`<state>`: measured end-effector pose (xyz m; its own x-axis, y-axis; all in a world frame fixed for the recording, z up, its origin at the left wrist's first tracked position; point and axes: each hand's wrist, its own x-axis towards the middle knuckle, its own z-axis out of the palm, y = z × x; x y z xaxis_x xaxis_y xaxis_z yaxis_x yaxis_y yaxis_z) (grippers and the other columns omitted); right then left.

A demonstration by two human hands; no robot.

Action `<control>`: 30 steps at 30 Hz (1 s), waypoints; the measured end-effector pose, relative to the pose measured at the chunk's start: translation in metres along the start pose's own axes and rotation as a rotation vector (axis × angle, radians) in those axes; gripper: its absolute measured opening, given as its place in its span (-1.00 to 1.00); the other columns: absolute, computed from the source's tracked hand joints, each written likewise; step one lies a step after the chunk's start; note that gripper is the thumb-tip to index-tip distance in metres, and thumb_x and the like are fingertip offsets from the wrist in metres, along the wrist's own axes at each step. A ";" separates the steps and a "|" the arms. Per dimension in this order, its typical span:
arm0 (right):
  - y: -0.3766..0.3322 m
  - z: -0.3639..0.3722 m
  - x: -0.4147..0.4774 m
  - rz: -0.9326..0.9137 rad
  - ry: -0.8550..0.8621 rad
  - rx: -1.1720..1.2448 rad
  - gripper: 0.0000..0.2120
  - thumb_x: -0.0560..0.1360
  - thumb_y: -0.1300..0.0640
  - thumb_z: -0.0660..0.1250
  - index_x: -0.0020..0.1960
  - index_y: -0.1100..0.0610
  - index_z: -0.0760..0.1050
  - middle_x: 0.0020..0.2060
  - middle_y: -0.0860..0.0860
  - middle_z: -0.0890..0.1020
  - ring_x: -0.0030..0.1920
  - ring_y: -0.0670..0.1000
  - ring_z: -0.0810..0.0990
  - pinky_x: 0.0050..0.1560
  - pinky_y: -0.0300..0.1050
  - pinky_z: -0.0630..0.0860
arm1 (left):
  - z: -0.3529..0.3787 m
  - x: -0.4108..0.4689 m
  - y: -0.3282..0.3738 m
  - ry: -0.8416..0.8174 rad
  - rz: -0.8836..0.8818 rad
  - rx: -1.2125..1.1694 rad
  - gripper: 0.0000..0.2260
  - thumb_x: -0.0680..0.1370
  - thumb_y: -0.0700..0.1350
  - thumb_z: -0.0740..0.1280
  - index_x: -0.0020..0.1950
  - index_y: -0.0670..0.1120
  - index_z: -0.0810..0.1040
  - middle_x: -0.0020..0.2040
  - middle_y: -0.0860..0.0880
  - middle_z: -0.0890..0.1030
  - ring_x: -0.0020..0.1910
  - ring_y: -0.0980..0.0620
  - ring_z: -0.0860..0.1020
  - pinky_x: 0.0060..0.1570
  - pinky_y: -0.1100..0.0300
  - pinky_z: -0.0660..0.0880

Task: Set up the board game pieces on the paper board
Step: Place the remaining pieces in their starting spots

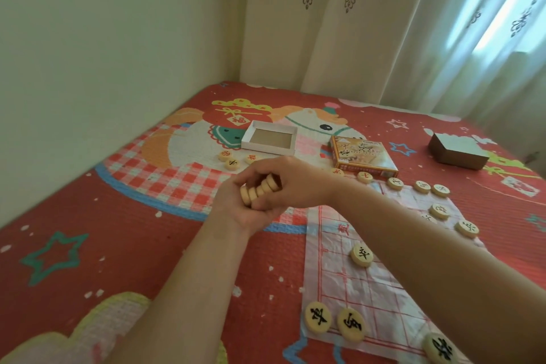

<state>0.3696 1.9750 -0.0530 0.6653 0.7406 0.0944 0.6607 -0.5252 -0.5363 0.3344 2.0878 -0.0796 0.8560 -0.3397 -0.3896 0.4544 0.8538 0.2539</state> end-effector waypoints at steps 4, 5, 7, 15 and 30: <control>0.004 -0.007 -0.011 0.060 0.081 0.142 -0.62 0.37 0.19 0.47 0.16 0.04 0.52 0.01 -0.02 0.61 0.04 -0.10 0.56 0.09 -0.27 0.49 | -0.002 0.004 0.000 -0.001 -0.066 -0.113 -0.78 0.54 -0.13 0.19 0.04 -0.22 0.53 0.04 -0.07 0.57 0.09 0.05 0.55 -0.20 0.12 0.57; 0.006 -0.009 -0.015 0.080 0.101 0.166 -0.61 0.38 0.20 0.46 0.18 0.05 0.51 0.03 -0.02 0.61 0.07 -0.11 0.56 0.09 -0.29 0.48 | -0.003 0.004 -0.001 -0.003 -0.087 -0.159 -0.76 0.54 -0.13 0.20 0.08 -0.25 0.51 0.13 -0.07 0.53 0.16 0.08 0.51 -0.17 0.18 0.56; 0.009 -0.013 -0.024 0.110 0.140 0.206 -0.63 0.39 0.22 0.45 0.18 0.04 0.51 0.07 -0.03 0.60 0.12 -0.13 0.54 0.15 -0.23 0.49 | -0.003 0.004 -0.004 -0.028 -0.107 -0.186 -0.72 0.53 -0.13 0.20 0.12 -0.30 0.46 0.17 -0.13 0.49 0.22 0.06 0.47 -0.09 0.19 0.55; 0.005 -0.023 -0.063 0.145 0.373 0.255 -0.67 0.33 0.24 0.50 -0.04 -0.07 0.51 -0.16 -0.16 0.59 -0.03 -0.16 0.57 0.16 0.03 0.50 | 0.019 -0.006 -0.041 -0.025 -0.117 -0.078 -0.83 0.43 -0.24 0.29 -0.04 -0.33 0.51 -0.14 -0.29 0.52 -0.15 -0.17 0.54 -0.44 0.10 0.59; 0.007 -0.021 -0.149 0.280 0.584 -0.047 -0.68 0.33 0.21 0.49 0.08 0.08 0.61 -0.21 -0.30 0.46 -0.23 -0.24 0.48 -0.08 -0.29 0.48 | 0.030 0.002 -0.082 -0.015 -0.182 0.381 -0.88 0.47 -0.20 0.32 -0.11 -0.27 0.53 -0.20 -0.20 0.56 -0.39 -0.09 0.59 -0.58 0.24 0.53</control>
<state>0.2827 1.8524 -0.0537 0.8852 0.2299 0.4044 0.4407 -0.6928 -0.5708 0.3063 2.0054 -0.0748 0.7559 -0.4796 -0.4456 0.6544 0.5737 0.4926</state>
